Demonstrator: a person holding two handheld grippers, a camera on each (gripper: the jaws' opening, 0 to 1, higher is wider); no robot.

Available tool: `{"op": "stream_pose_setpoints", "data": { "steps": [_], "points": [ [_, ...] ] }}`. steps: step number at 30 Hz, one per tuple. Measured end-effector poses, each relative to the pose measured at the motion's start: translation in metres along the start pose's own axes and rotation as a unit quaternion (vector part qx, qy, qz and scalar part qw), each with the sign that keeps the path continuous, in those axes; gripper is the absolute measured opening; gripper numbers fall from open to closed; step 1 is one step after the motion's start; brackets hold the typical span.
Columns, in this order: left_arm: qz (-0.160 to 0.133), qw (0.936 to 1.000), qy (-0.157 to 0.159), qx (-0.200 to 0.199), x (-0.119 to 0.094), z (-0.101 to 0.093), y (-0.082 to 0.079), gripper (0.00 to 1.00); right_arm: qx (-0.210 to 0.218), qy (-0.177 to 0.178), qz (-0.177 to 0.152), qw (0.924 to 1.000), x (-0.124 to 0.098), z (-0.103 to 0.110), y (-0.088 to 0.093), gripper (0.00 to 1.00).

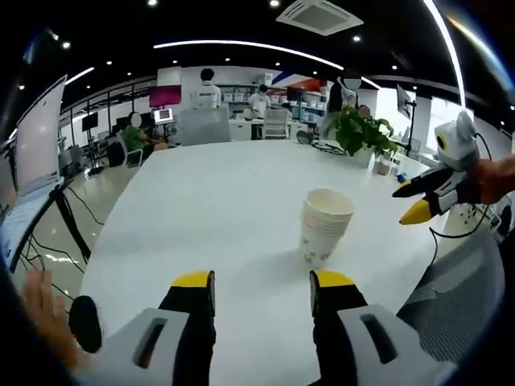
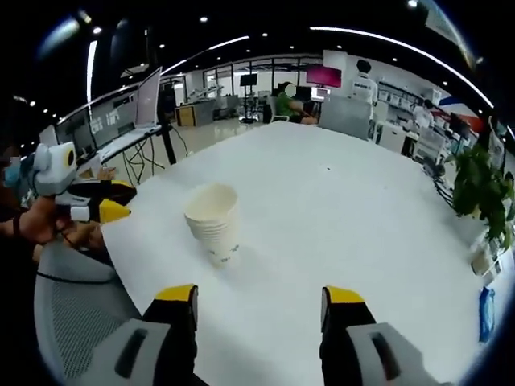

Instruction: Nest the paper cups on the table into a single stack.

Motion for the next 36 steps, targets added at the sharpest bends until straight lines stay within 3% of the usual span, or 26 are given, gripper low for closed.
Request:
{"op": "stream_pose_setpoints", "data": {
  "steps": [8, 9, 10, 11, 14, 17, 20, 23, 29, 36],
  "points": [
    [0.001, 0.9998, 0.004, 0.019, 0.003, -0.001, 0.0, 0.51, 0.02, 0.004, 0.015, 0.9997, -0.008, 0.004, 0.02, 0.68],
    [0.0, 0.9998, 0.002, 0.022, 0.004, 0.0, 0.0, 0.51, 0.019, 0.008, 0.024, 0.9995, -0.009, 0.004, 0.025, 0.69],
    [-0.001, 0.9997, 0.0, 0.024, 0.003, 0.0, 0.0, 0.51, 0.009, 0.02, 0.052, 0.9984, -0.015, 0.003, 0.034, 0.69],
    [-0.003, 0.9997, -0.001, 0.025, 0.003, 0.001, 0.0, 0.5, 0.011, 0.025, 0.051, 0.9983, -0.019, 0.003, 0.038, 0.69],
    [-0.022, 0.9997, -0.008, 0.011, 0.0, 0.007, -0.003, 0.5, 0.064, 0.031, 0.05, 0.9963, -0.03, 0.006, 0.05, 0.7],
    [-0.03, 0.9994, -0.012, -0.017, -0.002, 0.012, -0.004, 0.5, 0.073, 0.037, 0.064, 0.9946, -0.033, 0.004, 0.058, 0.71],
    [-0.032, 0.9991, -0.01, -0.027, -0.001, 0.015, -0.002, 0.52, 0.111, 0.054, 0.04, 0.9916, -0.036, 0.003, 0.057, 0.72],
    [-0.03, 0.9994, -0.011, -0.01, -0.001, 0.011, -0.002, 0.53, 0.149, 0.067, 0.009, 0.9865, -0.039, 0.003, 0.054, 0.75],
    [-0.02, 0.9994, 0.007, 0.029, 0.003, -0.001, 0.0, 0.55, 0.157, 0.077, -0.01, 0.9845, -0.042, 0.012, 0.045, 0.77],
    [-0.021, 0.9991, 0.014, 0.035, 0.004, -0.002, 0.0, 0.55, 0.151, 0.079, -0.024, 0.9851, -0.034, 0.017, 0.039, 0.8]
  ]
}}
Point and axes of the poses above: the point that each gripper's makers call its tool centre point, and the gripper's own axes: x roughly forward along the fingers, z roughly to its left, y roughly out of its underside, the point moved 7 cm from there along -x, roughly backward along the fingers, and after that the axes turned 9 degrees about -x, right-handed, at the moved point
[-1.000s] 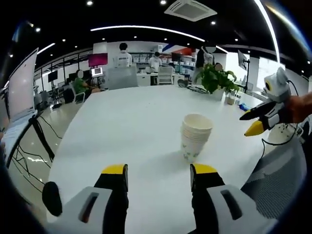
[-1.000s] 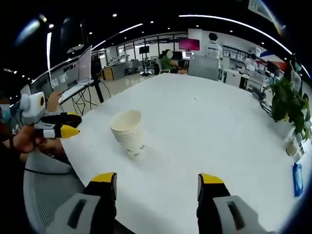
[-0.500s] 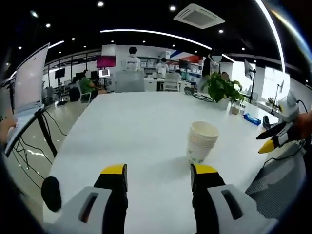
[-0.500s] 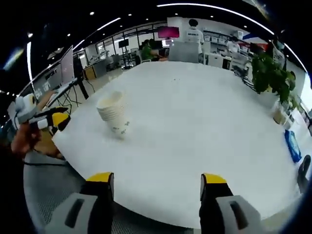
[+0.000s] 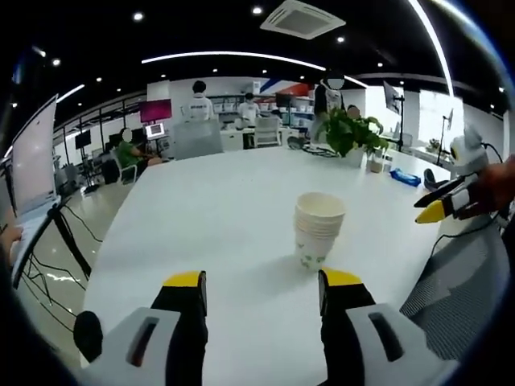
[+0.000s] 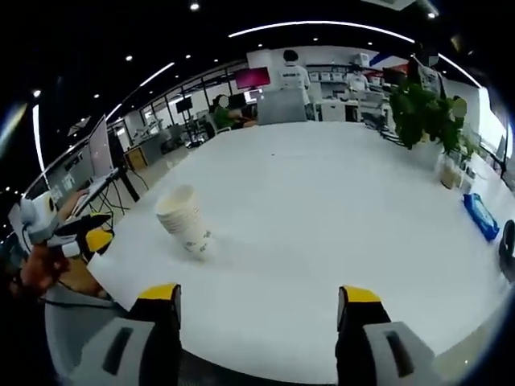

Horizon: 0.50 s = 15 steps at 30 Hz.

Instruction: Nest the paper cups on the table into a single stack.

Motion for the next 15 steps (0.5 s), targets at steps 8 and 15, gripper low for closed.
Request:
{"op": "stream_pose_setpoints", "data": {
  "steps": [8, 15],
  "points": [
    [-0.001, 1.0, 0.0, -0.006, 0.0004, 0.0013, 0.0008, 0.54, 0.019, -0.004, 0.003, 0.9998, 0.0011, 0.0004, 0.0078, 0.79],
    [-0.007, 0.9999, -0.002, -0.009, -0.0004, 0.0024, -0.0003, 0.56, 0.015, 0.005, -0.017, 0.9997, -0.0025, -0.0002, 0.0029, 0.79]
  ]
}}
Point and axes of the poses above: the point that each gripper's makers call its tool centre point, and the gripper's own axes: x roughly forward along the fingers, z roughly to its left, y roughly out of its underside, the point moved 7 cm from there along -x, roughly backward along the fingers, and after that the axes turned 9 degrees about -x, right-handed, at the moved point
